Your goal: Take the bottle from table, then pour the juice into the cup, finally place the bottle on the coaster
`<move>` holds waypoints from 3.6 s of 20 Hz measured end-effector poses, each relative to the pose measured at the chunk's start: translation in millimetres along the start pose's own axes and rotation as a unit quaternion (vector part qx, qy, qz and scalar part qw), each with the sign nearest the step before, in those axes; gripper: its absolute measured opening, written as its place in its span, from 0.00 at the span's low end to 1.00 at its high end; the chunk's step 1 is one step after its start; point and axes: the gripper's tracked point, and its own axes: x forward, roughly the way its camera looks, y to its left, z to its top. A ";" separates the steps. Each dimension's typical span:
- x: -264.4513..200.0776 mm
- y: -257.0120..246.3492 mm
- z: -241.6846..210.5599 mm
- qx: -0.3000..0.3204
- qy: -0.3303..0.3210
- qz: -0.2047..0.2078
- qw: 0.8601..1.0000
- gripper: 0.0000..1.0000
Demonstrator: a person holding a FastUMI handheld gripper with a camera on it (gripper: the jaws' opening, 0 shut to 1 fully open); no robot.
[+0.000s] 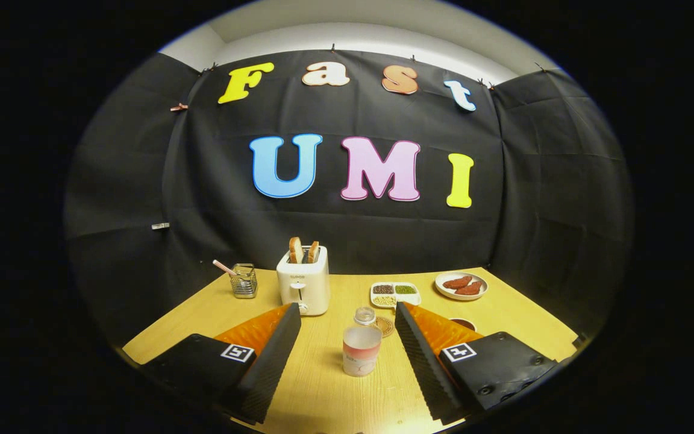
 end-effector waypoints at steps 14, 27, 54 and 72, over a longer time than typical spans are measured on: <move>89.2 -7.9 -110.2 -0.042 0.034 -0.065 0.996 0.97; 142.5 -30.1 -157.7 -0.052 0.073 -0.084 0.992 0.93; 118.6 -20.6 -130.2 0.096 0.132 -0.050 0.985 0.71; 100.9 -51.1 -66.5 0.445 0.155 0.011 0.882 0.71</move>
